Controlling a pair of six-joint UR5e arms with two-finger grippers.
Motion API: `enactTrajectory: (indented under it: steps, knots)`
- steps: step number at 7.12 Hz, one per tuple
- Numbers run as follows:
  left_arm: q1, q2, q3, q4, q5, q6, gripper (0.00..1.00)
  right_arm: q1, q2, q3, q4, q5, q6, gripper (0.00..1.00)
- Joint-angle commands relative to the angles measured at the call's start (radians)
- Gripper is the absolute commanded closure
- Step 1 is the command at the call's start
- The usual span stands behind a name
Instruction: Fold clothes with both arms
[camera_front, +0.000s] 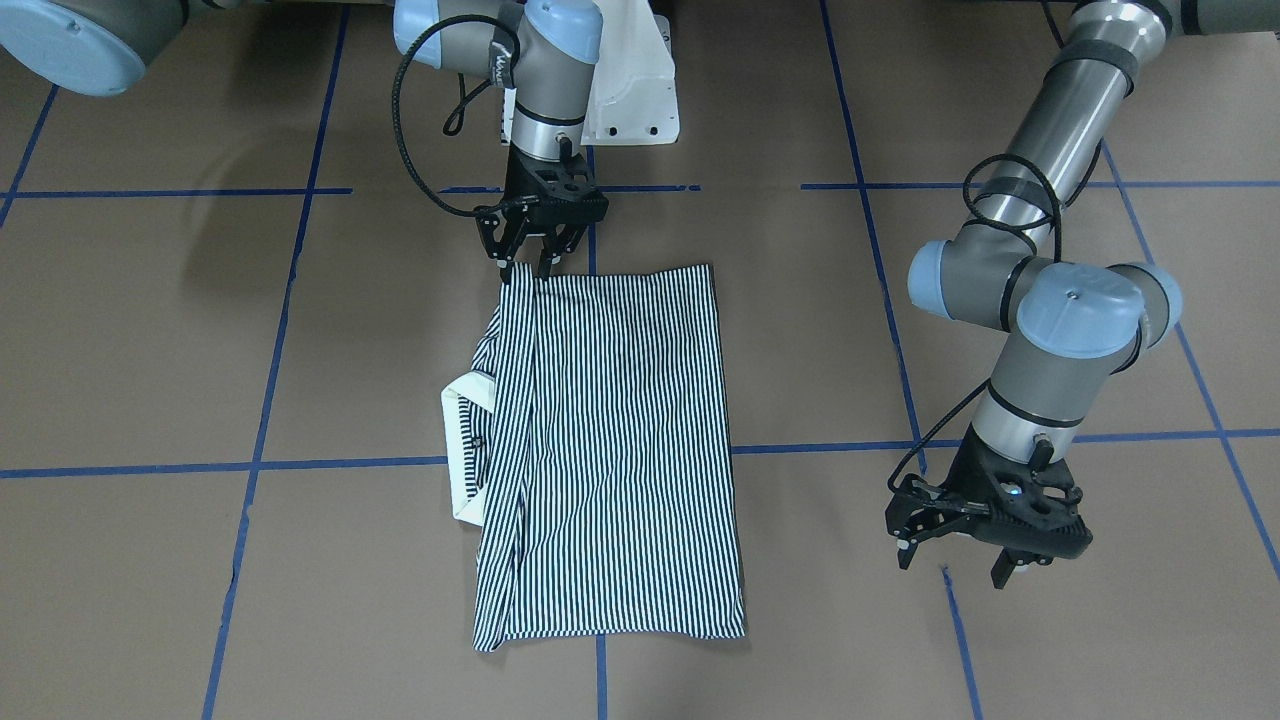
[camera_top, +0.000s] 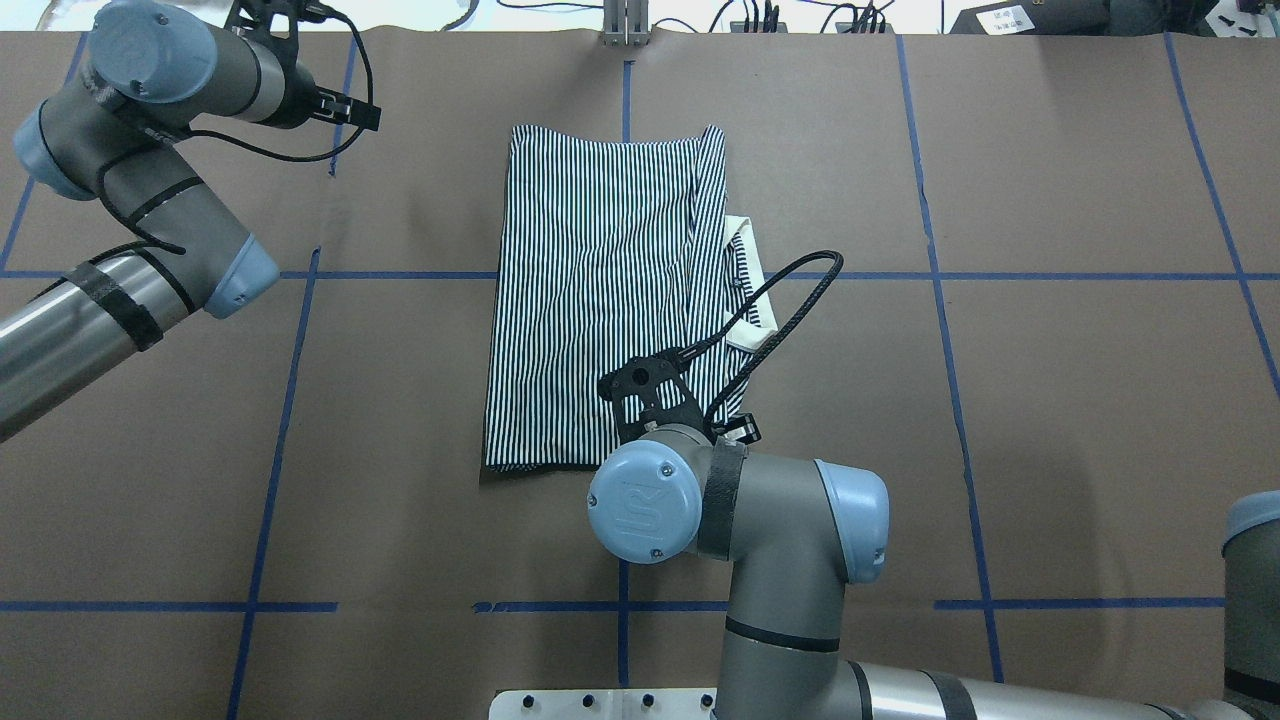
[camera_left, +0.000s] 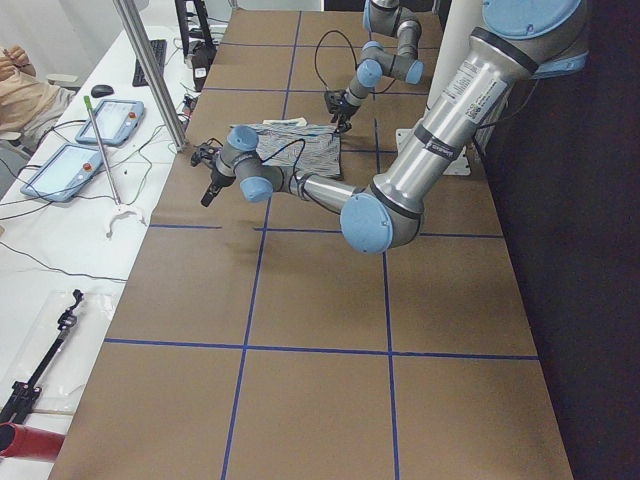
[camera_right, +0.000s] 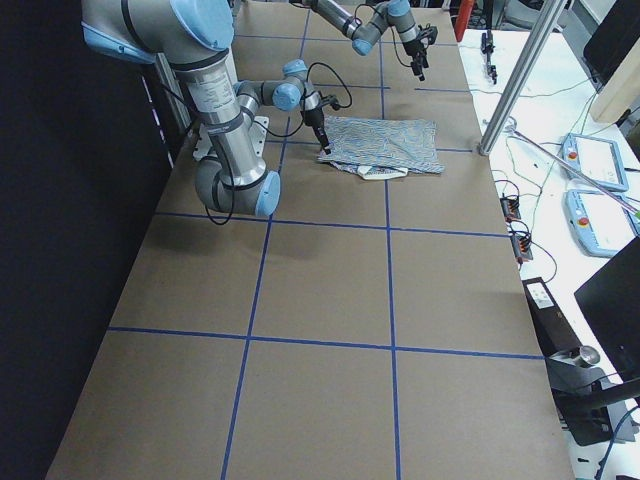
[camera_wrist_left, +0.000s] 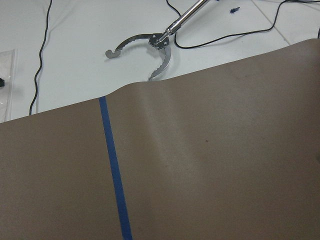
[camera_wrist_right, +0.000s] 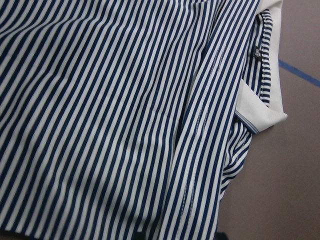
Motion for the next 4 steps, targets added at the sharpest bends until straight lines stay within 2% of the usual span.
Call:
enactTrajectory:
  steps: [1, 2, 4]
  knots:
    - [0.007, 0.000, -0.005, 0.000, 0.002, -0.006, 0.00, -0.010, -0.006, -0.001, -0.003, -0.001, -0.001, 0.69]
    - [0.008, 0.000, -0.005, 0.000, 0.002, -0.008, 0.00, -0.010, 0.000, 0.004, -0.005, -0.002, -0.003, 1.00]
    - [0.010, 0.000, -0.005, 0.000, 0.000, -0.008, 0.00, 0.004, -0.005, 0.008, -0.009, -0.031, -0.010, 1.00]
